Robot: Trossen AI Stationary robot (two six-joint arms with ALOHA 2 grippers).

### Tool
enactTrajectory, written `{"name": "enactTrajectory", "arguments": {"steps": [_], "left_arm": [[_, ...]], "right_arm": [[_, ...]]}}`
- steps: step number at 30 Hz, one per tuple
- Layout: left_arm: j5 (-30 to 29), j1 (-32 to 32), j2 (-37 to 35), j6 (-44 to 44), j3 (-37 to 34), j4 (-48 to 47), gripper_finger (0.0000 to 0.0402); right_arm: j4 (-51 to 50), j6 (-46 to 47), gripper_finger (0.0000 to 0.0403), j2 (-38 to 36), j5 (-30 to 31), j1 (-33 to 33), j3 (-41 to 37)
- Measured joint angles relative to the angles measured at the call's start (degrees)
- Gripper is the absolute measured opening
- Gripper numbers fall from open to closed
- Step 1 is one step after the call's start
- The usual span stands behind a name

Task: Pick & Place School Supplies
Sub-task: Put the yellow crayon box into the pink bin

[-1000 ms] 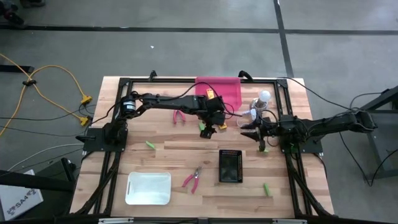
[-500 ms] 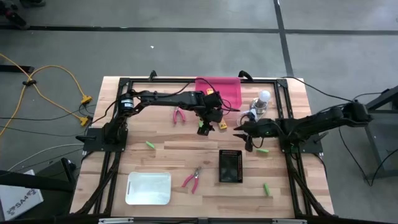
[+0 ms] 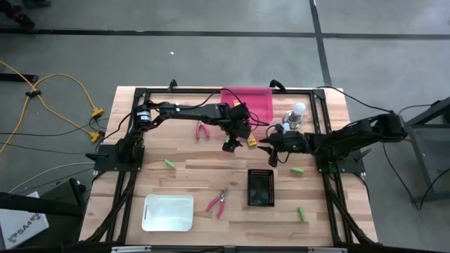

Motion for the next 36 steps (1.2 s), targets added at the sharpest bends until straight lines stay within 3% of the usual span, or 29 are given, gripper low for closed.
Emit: {"name": "enactTrajectory", "arguments": {"steps": [11, 17, 26, 36], "left_arm": [[-1.1, -0.7, 0.0, 0.2, 0.0, 0.5, 0.0230], [-9.7, -3.8, 0.0, 0.2, 0.0, -0.8, 0.0213], [-6.8, -3.8, -2.3, 0.4, -0.1, -4.1, 0.0170], [-1.2, 0.4, -3.4, 0.7, -0.5, -7.4, 0.0165]], "right_arm": [[4.8, 0.0, 0.0096, 5.3, -2.0, -2.7, 0.0], [4.8, -0.7, 0.0058, 5.3, -3.4, -3.6, 0.0], [4.9, -0.7, 0.0029, 5.3, -5.9, -4.2, 0.0], [7.3, -0.1, 0.0034, 5.3, -5.4, -4.2, 1.1]]}}
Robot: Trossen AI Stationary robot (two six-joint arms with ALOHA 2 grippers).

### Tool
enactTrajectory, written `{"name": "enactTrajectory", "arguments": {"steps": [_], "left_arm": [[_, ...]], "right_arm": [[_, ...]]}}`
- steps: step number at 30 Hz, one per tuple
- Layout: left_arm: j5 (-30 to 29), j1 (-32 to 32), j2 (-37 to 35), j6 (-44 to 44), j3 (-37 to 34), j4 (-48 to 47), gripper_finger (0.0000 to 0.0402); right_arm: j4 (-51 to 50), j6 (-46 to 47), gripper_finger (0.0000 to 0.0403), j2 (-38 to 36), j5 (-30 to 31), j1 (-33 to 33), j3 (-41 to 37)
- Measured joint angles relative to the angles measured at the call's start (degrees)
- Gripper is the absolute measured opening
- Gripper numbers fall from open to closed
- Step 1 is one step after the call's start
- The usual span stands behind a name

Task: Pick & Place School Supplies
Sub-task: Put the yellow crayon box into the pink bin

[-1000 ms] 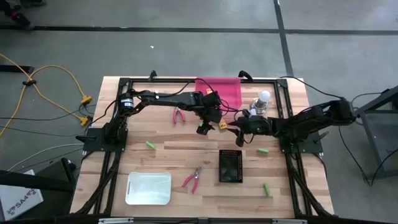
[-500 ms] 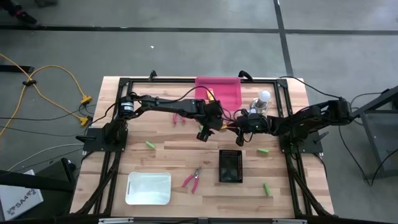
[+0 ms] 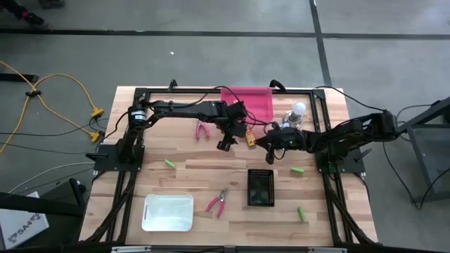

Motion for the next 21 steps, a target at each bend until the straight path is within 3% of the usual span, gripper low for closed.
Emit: {"name": "enactTrajectory", "arguments": {"steps": [6, 13, 21], "left_arm": [[1.3, -0.4, 0.0, 0.8, -0.4, -0.2, 0.0165], [-2.1, -1.8, -0.8, 1.8, -0.5, -0.9, 0.0165], [-2.0, -2.5, -1.2, 1.8, -0.5, 0.0, 0.0165]], "right_arm": [[-1.2, -0.3, 0.0034, 3.7, -0.2, -0.8, 2.8], [-1.3, -2.1, 0.0034, 11.6, -0.5, -1.5, 6.8], [-1.8, -2.5, 0.0034, 12.9, -0.3, -2.2, 7.1]]}}
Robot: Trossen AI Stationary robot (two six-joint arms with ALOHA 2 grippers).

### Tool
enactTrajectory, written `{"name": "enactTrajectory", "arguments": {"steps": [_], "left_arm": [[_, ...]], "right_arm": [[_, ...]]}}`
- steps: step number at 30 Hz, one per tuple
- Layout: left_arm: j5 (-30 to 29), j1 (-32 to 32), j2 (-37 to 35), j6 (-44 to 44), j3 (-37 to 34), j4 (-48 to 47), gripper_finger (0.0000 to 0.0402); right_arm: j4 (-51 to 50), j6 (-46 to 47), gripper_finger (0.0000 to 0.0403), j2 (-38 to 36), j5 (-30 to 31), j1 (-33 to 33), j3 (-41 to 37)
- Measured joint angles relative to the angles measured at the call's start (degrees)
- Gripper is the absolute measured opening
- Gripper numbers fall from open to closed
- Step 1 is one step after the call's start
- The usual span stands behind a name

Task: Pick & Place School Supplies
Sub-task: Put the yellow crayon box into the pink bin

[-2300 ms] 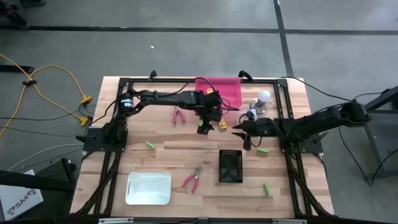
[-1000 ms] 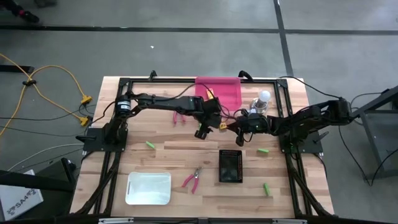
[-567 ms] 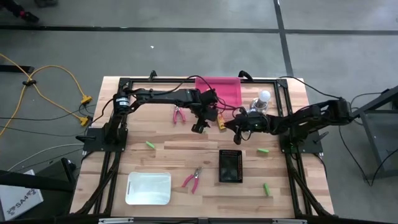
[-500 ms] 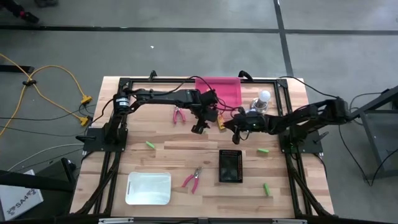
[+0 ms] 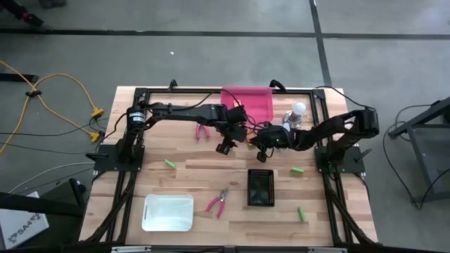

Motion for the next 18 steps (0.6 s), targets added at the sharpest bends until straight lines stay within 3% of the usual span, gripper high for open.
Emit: {"name": "enactTrajectory", "arguments": {"steps": [18], "left_arm": [[0.1, -0.8, 0.0, -0.3, 0.0, 0.9, 0.0165]], "right_arm": [[-2.9, 1.0, 0.0034, 0.0, -3.1, -1.2, 0.0]]}}
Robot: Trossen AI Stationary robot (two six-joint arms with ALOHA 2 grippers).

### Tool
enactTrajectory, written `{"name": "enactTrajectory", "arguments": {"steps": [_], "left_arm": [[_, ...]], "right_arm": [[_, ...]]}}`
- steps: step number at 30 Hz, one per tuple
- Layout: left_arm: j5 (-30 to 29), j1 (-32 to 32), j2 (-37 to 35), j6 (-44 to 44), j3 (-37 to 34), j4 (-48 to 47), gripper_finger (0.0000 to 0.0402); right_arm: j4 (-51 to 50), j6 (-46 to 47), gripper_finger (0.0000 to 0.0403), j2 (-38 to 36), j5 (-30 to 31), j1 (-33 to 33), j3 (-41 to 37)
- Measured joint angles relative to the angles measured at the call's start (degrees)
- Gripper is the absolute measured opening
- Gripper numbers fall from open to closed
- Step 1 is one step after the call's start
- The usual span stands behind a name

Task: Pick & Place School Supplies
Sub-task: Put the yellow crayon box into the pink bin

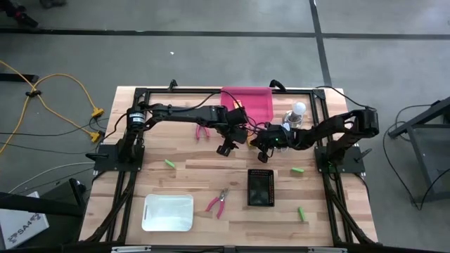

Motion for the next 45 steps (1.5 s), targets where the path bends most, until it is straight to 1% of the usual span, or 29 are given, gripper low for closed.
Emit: {"name": "enactTrajectory", "arguments": {"steps": [8, 11, 24, 30, 35, 39, 45], "left_arm": [[0.0, 0.0, 0.0, -0.1, 0.0, 0.0, 0.0165], [0.0, 0.0, 0.0, -0.1, 0.0, 0.0, 0.0165], [0.0, 0.0, 0.0, -0.2, 0.0, 0.0, 0.0165], [0.0, 0.0, 0.0, -0.4, 0.0, 0.0, 0.0165], [0.0, 0.0, 0.0, -0.4, 0.0, 0.0, 0.0165], [0.0, 0.0, 0.0, -0.4, 0.1, 0.0, 0.0165], [0.0, 0.0, 0.0, -0.4, 0.1, 0.0, 0.0165]], "right_arm": [[0.1, -0.1, 0.0034, 0.0, -0.3, 0.0, 0.0], [0.1, -0.1, 0.0034, 0.0, -1.4, 0.0, 0.0], [-0.1, 0.0, 0.0034, 0.0, -1.2, 0.0, -0.1], [-0.1, 0.0, 0.0034, 0.0, 0.7, -0.3, -0.1], [-0.1, 0.1, 0.0034, 0.0, 0.1, -1.5, -0.1], [-0.1, 0.1, 0.0034, 0.0, -1.8, -2.0, -0.1], [-0.1, 0.1, 0.0034, 0.0, -1.8, -2.1, -0.1]]}}
